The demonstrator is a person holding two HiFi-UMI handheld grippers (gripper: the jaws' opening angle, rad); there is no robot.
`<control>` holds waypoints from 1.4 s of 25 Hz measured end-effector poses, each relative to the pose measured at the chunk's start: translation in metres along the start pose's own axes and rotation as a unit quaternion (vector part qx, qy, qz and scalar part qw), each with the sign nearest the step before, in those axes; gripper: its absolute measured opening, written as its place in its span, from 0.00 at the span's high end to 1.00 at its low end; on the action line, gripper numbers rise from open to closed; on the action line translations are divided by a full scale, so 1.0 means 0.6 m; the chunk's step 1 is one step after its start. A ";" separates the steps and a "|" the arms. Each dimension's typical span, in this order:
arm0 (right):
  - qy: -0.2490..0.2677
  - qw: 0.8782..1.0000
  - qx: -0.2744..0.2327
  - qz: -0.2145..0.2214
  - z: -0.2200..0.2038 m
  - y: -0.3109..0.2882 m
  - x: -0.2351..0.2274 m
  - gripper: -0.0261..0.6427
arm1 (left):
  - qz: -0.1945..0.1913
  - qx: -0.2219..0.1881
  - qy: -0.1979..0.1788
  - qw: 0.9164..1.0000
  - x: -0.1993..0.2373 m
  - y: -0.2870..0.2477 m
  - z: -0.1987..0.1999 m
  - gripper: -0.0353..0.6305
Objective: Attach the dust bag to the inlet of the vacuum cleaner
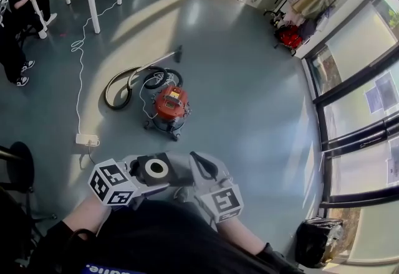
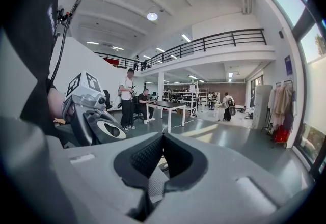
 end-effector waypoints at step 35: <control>-0.019 0.997 -0.017 0.072 -0.098 0.089 -0.217 0.97 | 0.071 0.016 0.033 0.997 -0.038 -0.212 0.070 0.41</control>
Point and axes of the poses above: the fingertips, and each gripper's own axes: y backward along the fingers, x to its left, z out of its top, the point moved 3 cm from there along y, backward along the fingers, and after that the axes turned 5 degrees about x, right-handed, at the moved point
